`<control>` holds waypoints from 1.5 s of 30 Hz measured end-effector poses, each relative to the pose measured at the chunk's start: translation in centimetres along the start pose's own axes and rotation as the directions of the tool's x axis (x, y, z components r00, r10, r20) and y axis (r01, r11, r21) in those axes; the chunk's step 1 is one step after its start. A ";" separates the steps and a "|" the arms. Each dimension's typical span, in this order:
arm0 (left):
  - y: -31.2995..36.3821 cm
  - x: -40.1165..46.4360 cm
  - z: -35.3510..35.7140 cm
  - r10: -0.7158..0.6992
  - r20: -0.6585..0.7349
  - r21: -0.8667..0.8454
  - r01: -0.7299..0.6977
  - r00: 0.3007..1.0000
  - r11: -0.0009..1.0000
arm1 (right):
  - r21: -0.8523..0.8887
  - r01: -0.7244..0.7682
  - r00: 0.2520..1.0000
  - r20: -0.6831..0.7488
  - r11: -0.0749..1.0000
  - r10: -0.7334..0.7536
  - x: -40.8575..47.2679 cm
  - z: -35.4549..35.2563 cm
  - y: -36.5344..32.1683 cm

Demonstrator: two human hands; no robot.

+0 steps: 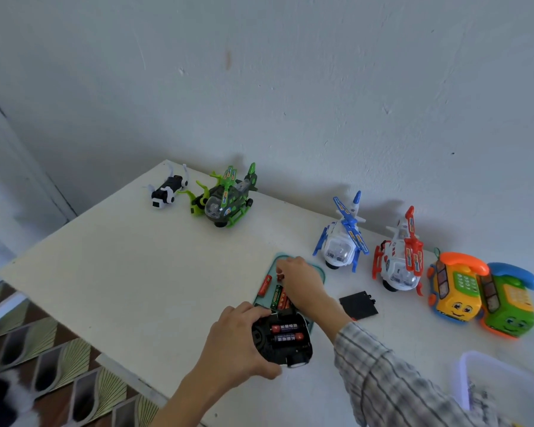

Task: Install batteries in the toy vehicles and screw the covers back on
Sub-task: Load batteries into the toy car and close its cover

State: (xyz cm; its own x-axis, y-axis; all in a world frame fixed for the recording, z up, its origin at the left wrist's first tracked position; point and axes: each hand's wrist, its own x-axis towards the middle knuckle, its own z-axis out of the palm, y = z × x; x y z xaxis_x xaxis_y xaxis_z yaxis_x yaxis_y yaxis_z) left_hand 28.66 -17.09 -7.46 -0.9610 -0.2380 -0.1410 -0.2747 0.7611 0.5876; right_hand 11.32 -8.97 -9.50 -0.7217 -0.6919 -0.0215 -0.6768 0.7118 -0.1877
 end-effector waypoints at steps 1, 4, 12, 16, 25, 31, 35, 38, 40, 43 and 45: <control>0.1 0.0 0.0 -0.002 0.003 0.003 0.002 1.000 1.000 | -0.022 0.017 1.000 -0.008 1.000 -0.017 0.1 0.2 0.1; 0.4 0.0 -0.1 -0.008 0.003 0.009 0.008 1.000 1.000 | -0.058 0.058 0.998 0.004 0.997 -0.058 0.3 0.8 0.6; 0.7 -0.2 0.0 -0.031 -0.013 0.033 0.031 0.999 0.999 | 0.609 -0.035 0.970 -0.170 0.792 0.173 -3.6 -2.6 0.6; 0.7 -0.3 0.0 -0.032 -0.018 0.035 0.032 0.999 0.999 | 0.987 -0.146 0.938 0.117 0.066 0.326 -7.7 -4.0 0.4; 0.9 0.0 0.0 -0.046 -0.020 0.011 0.046 0.999 0.999 | 0.981 -0.182 0.899 0.196 -0.073 0.391 -12.0 -3.1 0.8; 1.1 -0.1 0.2 -0.031 -0.042 0.050 0.033 0.999 0.998 | 0.926 -0.105 0.942 -0.025 0.363 0.336 -14.0 -2.3 -1.0; 0.9 -0.2 0.5 -0.027 -0.052 0.039 0.029 0.998 0.999 | 0.787 -0.015 0.967 -0.146 0.616 0.210 -14.7 -1.3 -1.8; 0.7 -0.3 0.6 -0.026 -0.054 0.019 0.027 0.998 0.999 | 0.442 0.203 0.935 -0.352 0.874 -0.039 -14.5 -0.4 -1.7; 0.7 -0.3 0.7 -0.024 -0.054 0.021 0.025 0.998 0.999 | 0.269 0.246 0.918 -0.373 0.931 -0.135 -14.3 0.4 -1.6; 0.7 -0.4 0.9 -0.011 -0.069 0.025 0.013 0.998 1.000 | 0.410 0.150 0.968 -0.245 0.900 -0.049 -14.3 0.6 -2.0; 0.8 -0.4 0.8 0.001 -0.073 0.030 0.002 0.997 1.000 | 0.630 0.042 0.984 -0.161 0.776 0.077 -14.4 0.4 -2.3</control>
State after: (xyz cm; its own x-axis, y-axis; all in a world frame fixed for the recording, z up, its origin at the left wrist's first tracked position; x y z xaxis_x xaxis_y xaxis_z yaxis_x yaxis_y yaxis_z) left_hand 28.83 -15.91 -7.59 -0.9562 -0.2808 -0.0824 -0.2771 0.7784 0.5633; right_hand 23.30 -0.71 -9.14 -0.7857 -0.6064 0.1222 -0.4639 0.4469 -0.7649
